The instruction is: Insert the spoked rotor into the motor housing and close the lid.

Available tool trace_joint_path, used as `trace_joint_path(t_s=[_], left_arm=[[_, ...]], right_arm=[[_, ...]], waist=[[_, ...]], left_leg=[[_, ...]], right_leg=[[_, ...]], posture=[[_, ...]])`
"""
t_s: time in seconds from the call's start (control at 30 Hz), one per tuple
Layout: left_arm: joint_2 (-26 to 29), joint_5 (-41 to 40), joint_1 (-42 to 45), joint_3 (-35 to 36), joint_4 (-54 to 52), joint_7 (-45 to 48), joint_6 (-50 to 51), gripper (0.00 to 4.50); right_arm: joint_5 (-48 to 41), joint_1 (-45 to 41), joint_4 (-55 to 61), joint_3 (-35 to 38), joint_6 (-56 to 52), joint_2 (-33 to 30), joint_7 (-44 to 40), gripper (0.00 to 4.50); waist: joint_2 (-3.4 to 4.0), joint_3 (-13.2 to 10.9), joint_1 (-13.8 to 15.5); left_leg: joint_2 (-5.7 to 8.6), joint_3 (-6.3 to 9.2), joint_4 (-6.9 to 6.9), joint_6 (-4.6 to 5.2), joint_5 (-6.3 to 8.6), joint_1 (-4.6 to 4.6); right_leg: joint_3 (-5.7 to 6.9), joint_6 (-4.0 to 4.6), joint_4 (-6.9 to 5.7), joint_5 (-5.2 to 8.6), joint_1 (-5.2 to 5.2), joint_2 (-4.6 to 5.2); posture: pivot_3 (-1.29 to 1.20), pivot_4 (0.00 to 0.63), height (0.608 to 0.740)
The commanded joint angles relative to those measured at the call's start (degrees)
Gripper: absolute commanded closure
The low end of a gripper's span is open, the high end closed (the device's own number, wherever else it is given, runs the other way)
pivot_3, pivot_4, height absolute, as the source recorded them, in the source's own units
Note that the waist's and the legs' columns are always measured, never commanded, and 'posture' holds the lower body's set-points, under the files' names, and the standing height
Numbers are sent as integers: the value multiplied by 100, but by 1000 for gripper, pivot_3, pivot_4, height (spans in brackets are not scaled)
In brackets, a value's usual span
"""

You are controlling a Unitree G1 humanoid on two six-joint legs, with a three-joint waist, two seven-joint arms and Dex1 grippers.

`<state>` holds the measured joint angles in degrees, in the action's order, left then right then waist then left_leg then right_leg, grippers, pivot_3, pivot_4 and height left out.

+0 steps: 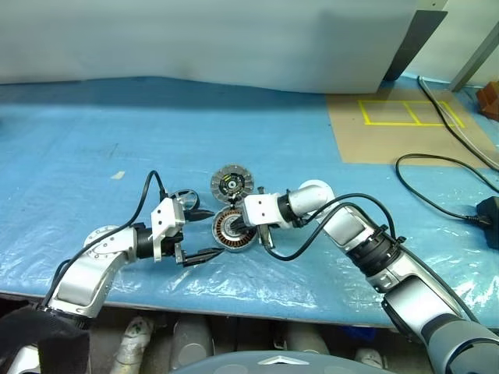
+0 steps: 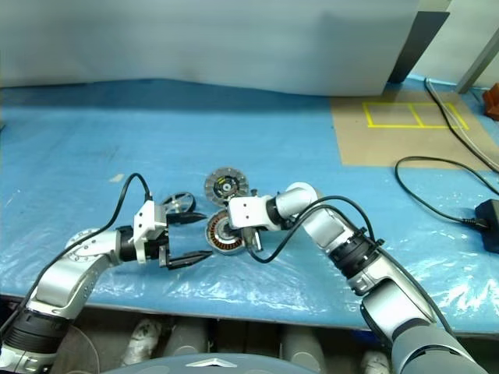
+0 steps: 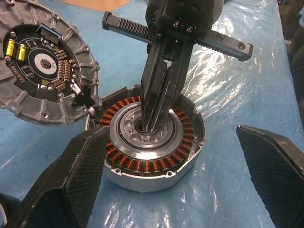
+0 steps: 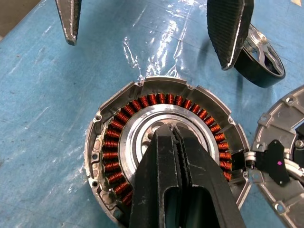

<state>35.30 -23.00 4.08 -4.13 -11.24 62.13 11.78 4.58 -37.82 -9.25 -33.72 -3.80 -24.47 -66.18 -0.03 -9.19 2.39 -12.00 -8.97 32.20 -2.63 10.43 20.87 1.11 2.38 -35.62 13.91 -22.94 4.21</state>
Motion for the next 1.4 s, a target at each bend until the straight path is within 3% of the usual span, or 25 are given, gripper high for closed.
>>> trace_joint_path(t_s=[0.03, 0.2, 0.37, 0.47, 0.6, 0.9, 1.1, 1.27, 1.4], left_arm=[[-2, -70, 30, 63, -128, -46, 26, 0], [21, -96, -32, 100, -207, -98, 69, 0], [32, -112, -34, 86, -242, -102, 103, 0], [29, -120, -11, 71, -257, -93, 131, 0], [34, -127, 2, 57, -261, -73, 144, 0], [40, -128, 34, 55, -269, -64, 191, 0], [9, -108, 5, 26, -270, -84, 174, 0], [17, -93, -1, 47, -213, -72, 138, 0], [12, -101, 39, 53, -202, -75, 149, 0]], right_arm=[[514, 200, -907, -429, -37, -43, -114, 4485], [603, 279, -1038, -455, 145, -102, -114, 4485], [-679, 296, -298, 413, -985, 323, -285, 4485], [-1314, 140, 145, 956, -1677, 536, -240, 4485], [-1743, -55, 504, 1397, -2234, 622, -159, 4485], [-1716, 202, 806, 1166, -2400, 403, -255, 4485], [-138, 571, -146, -118, -999, -28, -33, 4485], [-703, 470, 37, 413, -1344, 114, -155, 4485], [-1696, 164, 276, 1216, -2262, 459, -213, 4485]], waist=[[3, 12, -1], [5, 23, 7], [3, 21, 11], [3, 19, -17], [3, 18, -6], [-1, 13, 23], [6, 16, 4], [4, 18, 7], [3, 13, 9]], left_leg=[[0, 0, 0, 1, 0, -3], [0, 0, -2, 22, 14, -48], [1, 1, -8, 23, 15, -81], [-1, 0, -10, 23, 15, -56], [-2, -1, -4, 0, -1, 44], [-4, 2, -12, -3, 0, 54], [-5, 0, -5, -3, 0, 33], [0, -3, -7, 0, 2, -3], [-1, -2, -4, 2, 2, 11]], right_leg=[[0, 0, 0, 0, 2, 0], [-1, -1, 6, 1, 49, 1], [-5, -4, 10, 3, 76, 2], [-8, -2, 8, 2, 48, -2], [-4, 1, -3, 0, -48, -7], [13, 1, 10, -1, -46, -4], [9, 1, 9, 0, -27, -3], [-4, -1, 8, 1, -1, -1], [-3, 0, 5, 0, -12, -2]], posture=[[0, 150, 740], [0, 150, 740], [0, 150, 740], [0, 150, 740], [0, 150, 740], [0, 150, 740], [0, 150, 740], [0, 150, 740], [0, 150, 740]])
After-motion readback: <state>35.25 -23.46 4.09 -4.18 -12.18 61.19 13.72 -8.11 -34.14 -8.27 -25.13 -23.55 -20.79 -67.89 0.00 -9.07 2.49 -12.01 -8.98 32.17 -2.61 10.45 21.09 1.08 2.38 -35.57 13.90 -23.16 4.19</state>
